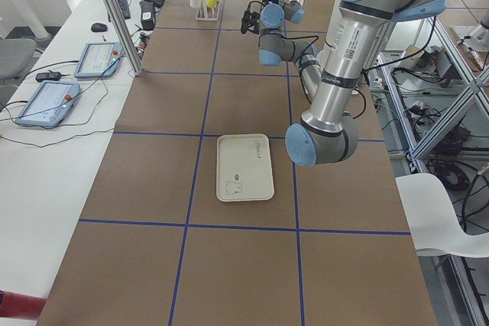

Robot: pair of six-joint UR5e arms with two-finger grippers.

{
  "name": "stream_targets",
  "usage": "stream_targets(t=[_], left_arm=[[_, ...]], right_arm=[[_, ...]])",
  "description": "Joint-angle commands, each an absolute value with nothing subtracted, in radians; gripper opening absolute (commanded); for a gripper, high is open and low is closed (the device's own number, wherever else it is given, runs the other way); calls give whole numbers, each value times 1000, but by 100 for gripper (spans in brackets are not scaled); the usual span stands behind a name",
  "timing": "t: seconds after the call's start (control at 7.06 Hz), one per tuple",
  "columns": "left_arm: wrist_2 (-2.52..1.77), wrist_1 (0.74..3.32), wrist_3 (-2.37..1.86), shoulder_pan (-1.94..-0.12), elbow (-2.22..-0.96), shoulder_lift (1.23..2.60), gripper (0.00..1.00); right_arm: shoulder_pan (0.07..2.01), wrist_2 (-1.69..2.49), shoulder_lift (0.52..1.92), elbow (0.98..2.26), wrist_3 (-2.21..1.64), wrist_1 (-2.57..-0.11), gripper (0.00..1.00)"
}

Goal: Transfer IKEA cup to right arm and place on rack

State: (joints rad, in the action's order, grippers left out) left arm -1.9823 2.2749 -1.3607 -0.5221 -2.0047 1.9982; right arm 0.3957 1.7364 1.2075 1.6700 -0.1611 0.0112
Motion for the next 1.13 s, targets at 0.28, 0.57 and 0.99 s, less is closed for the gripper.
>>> stream_targets(t=[0.28, 0.57, 0.99], left_arm=[[-1980, 2276, -1355, -522, -2005, 1999, 99], [-1983, 2272, -1353, -555, -2013, 1994, 100], [-1987, 1956, -1236, -644, -2109, 1952, 100]], right_arm=[[402, 1733, 1221, 1664, -160, 8, 10], [411, 1733, 1224, 1661, -160, -18, 7], [556, 1750, 1256, 1693, -149, -289, 0]])
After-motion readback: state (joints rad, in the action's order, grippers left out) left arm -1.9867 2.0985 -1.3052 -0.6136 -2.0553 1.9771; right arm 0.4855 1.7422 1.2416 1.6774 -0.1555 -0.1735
